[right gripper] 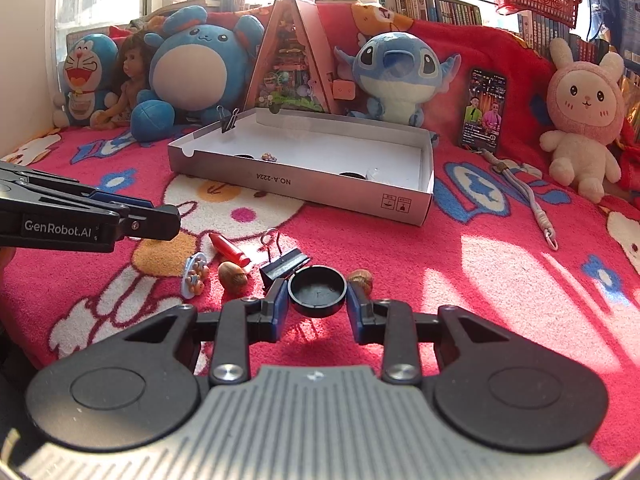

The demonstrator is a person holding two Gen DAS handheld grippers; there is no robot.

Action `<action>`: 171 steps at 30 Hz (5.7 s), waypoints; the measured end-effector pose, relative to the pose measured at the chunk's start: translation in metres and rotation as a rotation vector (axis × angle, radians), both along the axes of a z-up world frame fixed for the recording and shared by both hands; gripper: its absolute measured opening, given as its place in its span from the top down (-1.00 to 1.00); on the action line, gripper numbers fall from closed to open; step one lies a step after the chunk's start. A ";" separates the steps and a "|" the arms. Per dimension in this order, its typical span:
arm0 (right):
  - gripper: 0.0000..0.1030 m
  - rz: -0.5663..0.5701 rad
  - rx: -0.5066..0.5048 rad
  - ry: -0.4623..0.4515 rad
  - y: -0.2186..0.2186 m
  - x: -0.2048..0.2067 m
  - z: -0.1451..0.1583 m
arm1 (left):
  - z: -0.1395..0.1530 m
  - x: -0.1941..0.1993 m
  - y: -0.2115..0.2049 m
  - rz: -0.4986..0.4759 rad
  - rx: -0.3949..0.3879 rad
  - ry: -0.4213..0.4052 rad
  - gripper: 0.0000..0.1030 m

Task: Organize rigid objects
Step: 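Carry the disc into the white box and open the left tool while the right tool releases the cup there, then withdraw both open tools from the box back toward the remaining objects, then grasp the red crayon with the left tool while the right tool grasps the acorn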

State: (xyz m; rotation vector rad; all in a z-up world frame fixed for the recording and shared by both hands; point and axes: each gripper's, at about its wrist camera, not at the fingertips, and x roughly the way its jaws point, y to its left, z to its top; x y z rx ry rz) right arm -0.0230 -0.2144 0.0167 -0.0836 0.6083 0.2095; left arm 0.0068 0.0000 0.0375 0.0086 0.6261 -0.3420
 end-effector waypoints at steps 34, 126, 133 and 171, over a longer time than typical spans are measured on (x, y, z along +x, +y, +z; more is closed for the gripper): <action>0.29 -0.252 0.163 0.296 -0.041 0.182 0.035 | 0.009 0.168 0.032 0.170 -0.036 0.174 0.42; -0.58 -0.028 0.063 0.013 -0.030 0.059 0.012 | -0.006 0.026 0.016 0.022 -0.018 0.035 -0.26; -0.58 -0.054 0.110 -0.026 -0.039 0.043 0.002 | -0.018 0.020 0.022 0.049 -0.018 0.036 -0.26; -0.19 -0.025 0.022 -0.035 -0.030 0.021 -0.024 | -0.037 0.017 0.020 0.038 0.067 0.010 -0.06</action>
